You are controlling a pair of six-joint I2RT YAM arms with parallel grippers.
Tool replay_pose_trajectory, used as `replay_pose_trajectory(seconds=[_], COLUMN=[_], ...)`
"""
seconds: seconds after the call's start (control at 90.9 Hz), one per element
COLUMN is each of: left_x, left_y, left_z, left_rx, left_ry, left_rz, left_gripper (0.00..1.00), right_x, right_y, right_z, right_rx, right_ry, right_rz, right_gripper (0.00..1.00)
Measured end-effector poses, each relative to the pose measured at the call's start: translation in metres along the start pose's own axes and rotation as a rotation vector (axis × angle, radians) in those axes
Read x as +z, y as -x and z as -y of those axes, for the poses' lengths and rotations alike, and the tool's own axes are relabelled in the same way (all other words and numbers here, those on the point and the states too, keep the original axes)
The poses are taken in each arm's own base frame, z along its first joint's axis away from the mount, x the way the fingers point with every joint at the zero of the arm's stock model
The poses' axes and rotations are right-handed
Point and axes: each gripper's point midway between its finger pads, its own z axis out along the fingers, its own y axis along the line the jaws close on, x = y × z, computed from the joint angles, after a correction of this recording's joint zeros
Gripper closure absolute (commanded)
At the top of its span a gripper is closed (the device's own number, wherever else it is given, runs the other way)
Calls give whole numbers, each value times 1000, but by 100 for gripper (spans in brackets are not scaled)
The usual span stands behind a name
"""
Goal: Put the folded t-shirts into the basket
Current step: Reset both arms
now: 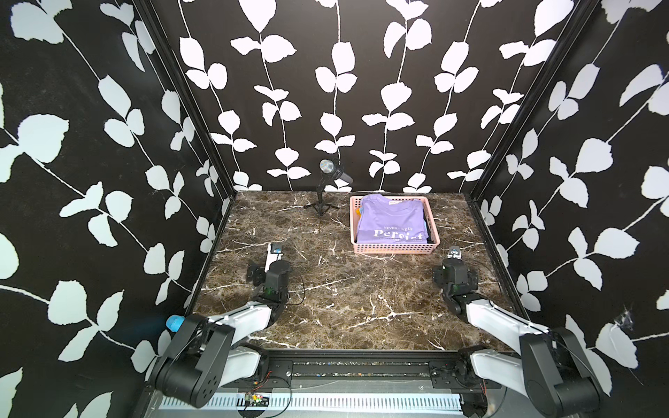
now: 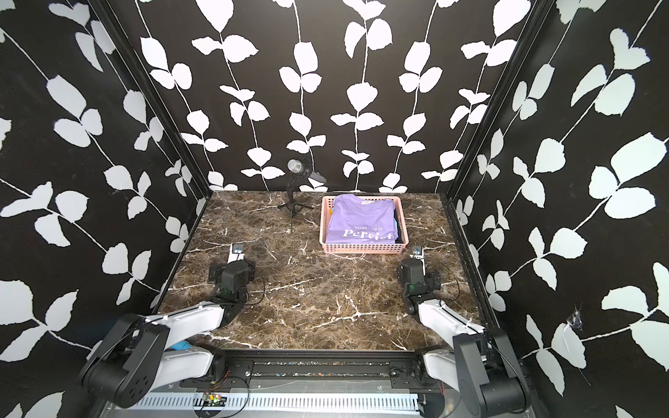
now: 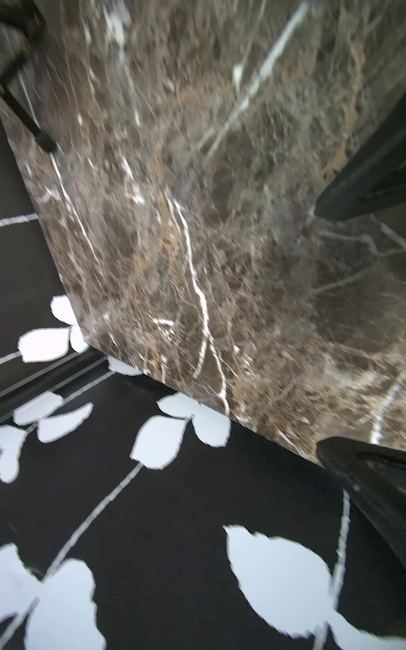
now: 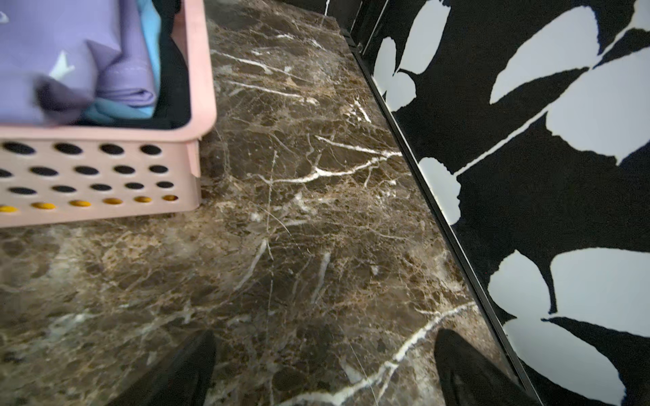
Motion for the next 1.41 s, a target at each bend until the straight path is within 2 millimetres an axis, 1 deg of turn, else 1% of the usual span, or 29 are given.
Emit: replay_pose_trajectory(seconds=[0.209,0.396,0.462,0.572,0.627,0.737,0.781,0.836,0.913,0.968,1.111,1.408], left_x=[15,27,31,38,41,48,50,53,55,55,58,59], left_y=[15,24,30,24,25,23,21,17,7,8,9,8], left_z=[18,37,40,37,32,23,20,23,29,30,26,21], left_rx=[7,49,46,39,19,-31,-51,-67,-64,-76,-113,-135], left_ry=[-86,-146,-153,-162,-165,-183,-197,-231,-269,-278,-251,-226], left_rz=[50,75,106,97,104,111,117,125,94,100,91,81], left_gripper=[2,2,2,1,2,2,2,2,2,1,2,2], right_x=[7,23,25,23,27,40,41,40,40,41,43,44], right_y=[24,27,34,47,43,18,14,17,23,27,35,34], right_z=[-15,-30,-34,-37,-37,-43,-44,-43,-42,-41,-37,-36], right_rx=[18,-17,-28,-20,-14,-34,-41,-34,-25,-17,0,5], right_ry=[83,145,166,194,196,219,228,234,232,224,203,197], right_rz=[101,105,129,214,235,191,176,191,206,210,222,213], right_gripper=[1,1,2,1,1,1,1,2,2,1,2,1])
